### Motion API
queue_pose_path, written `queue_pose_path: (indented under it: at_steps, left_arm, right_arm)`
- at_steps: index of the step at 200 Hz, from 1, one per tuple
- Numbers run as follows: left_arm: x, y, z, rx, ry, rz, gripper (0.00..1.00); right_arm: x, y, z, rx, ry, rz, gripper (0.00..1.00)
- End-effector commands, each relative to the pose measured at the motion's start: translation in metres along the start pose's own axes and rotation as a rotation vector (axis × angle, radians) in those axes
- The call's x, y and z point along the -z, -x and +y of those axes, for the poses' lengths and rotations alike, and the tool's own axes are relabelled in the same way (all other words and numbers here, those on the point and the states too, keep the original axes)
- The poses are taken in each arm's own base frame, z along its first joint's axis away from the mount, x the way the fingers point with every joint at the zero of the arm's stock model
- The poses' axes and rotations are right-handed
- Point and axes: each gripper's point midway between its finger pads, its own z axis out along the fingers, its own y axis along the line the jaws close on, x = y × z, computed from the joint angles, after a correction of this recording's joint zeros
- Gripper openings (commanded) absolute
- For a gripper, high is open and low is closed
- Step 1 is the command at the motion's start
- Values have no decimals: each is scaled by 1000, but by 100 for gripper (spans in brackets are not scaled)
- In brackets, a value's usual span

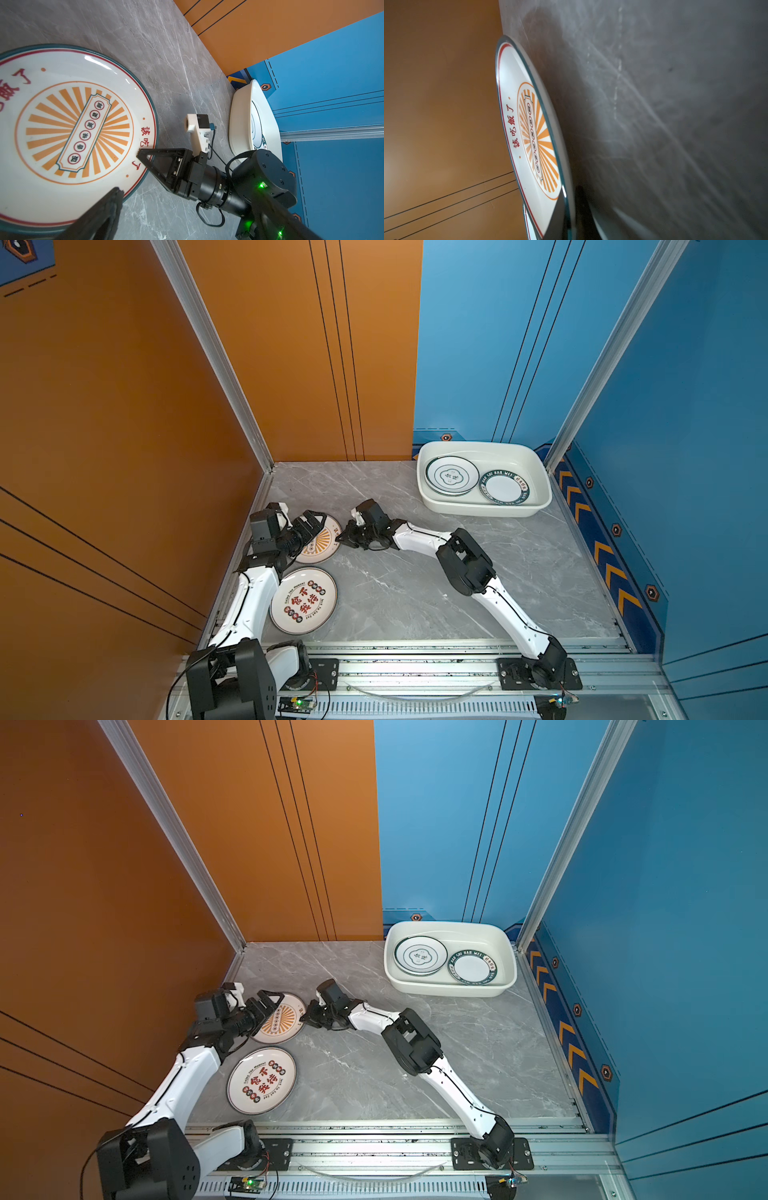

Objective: Place the plates into the plastic bin on the countertop

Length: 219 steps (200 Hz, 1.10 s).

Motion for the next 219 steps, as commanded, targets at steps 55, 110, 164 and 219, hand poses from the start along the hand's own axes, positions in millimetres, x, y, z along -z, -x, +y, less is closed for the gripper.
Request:
queue_pose_path:
  at_steps: [55,110,164,219]
  left_arm:
    - [-7,-5,8,18,3,22,98]
    - [-24,-10,2,24,-29,48,98]
    - [-44,-16,-25,9,-115,84,100]
    - [-56,-24,-54,-15,-209,119,82]
  right_arm:
    - [95,51,29,52,28,-132,0]
    - [180,64,37,87,16,-201,0]
    - [219,45,61,124,79,-173,0]
    - [229,33,65,116,137,-151,0]
